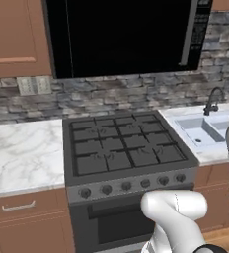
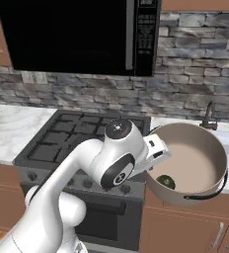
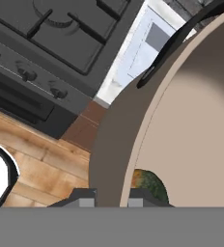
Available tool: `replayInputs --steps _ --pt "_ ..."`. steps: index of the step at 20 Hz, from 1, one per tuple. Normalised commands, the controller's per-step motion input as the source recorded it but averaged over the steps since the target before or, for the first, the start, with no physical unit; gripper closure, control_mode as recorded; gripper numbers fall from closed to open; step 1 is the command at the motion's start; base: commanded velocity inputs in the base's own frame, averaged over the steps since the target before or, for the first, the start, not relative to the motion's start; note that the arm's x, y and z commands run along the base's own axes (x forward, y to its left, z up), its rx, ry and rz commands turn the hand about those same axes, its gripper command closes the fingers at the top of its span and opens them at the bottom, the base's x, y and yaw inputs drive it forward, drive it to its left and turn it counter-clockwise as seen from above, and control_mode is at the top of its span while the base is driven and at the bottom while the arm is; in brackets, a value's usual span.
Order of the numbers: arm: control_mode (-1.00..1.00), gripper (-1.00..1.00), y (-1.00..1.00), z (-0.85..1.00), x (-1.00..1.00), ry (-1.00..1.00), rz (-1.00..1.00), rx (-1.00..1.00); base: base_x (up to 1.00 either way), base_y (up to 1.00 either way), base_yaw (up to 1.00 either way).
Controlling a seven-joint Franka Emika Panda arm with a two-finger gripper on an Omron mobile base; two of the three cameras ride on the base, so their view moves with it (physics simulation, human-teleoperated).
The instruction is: Turn on the sink faucet. Then move the squash from the counter to the sink. Turn off the sink. Move the vegetable from the sink to the pot next to the stove. Finally move the pot to the front left burner.
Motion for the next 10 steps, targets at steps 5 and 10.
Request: replayInputs --steps 5,10 --pt "1.0 1.0 0.0 0.0 0.0 0.0 0.0 0.0 0.0 0.69 0.0" --pt "1.0 1.0 0.0 0.0 0.0 0.0 0.0 0.0 0.07 0.71 0.03"
